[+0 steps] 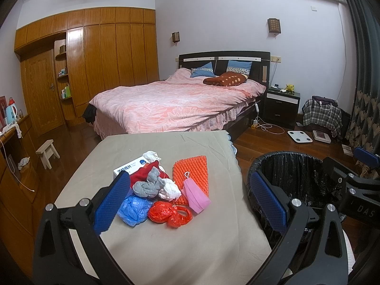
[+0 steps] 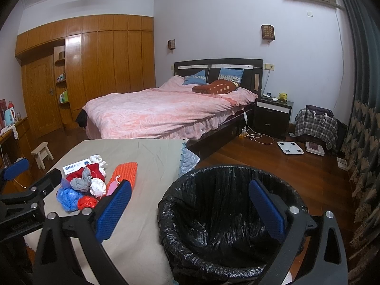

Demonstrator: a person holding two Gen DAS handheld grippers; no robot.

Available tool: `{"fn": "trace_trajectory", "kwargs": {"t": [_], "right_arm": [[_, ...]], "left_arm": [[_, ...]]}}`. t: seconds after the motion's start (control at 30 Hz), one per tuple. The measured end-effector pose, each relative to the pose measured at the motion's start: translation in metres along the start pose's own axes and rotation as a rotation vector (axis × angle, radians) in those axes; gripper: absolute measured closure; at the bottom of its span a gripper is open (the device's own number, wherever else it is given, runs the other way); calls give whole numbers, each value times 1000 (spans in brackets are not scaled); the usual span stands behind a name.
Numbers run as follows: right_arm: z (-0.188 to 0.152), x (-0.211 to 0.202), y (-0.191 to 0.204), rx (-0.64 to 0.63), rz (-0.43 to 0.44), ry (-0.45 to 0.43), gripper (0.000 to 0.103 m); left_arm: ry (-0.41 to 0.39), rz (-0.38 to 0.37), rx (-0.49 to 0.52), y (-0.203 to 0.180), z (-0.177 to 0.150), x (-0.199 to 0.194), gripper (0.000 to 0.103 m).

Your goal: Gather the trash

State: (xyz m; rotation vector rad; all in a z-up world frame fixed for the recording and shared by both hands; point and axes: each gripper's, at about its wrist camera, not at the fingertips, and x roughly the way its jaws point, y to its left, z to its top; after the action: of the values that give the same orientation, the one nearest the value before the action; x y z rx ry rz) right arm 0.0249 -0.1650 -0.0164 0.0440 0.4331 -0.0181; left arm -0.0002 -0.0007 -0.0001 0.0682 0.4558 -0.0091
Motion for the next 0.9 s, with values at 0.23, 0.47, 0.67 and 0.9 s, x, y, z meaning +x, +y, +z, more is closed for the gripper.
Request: {"fn": "trace_trajectory", "kwargs": {"t": [0.23, 0.47, 0.67, 0.9], "right_arm": [[2, -1, 0, 0, 0, 1, 6], [-5, 7, 2, 0, 2, 6, 6], [-3, 15, 9, 2, 17, 17, 6], [4, 24, 15, -2, 35, 15, 6]], "left_arm": [[1, 0, 0, 0, 0, 0, 5], [2, 1, 1, 0, 0, 0, 5], [7, 5, -5, 4, -1, 6, 5], [14, 18, -13, 17, -5, 18, 5]]}}
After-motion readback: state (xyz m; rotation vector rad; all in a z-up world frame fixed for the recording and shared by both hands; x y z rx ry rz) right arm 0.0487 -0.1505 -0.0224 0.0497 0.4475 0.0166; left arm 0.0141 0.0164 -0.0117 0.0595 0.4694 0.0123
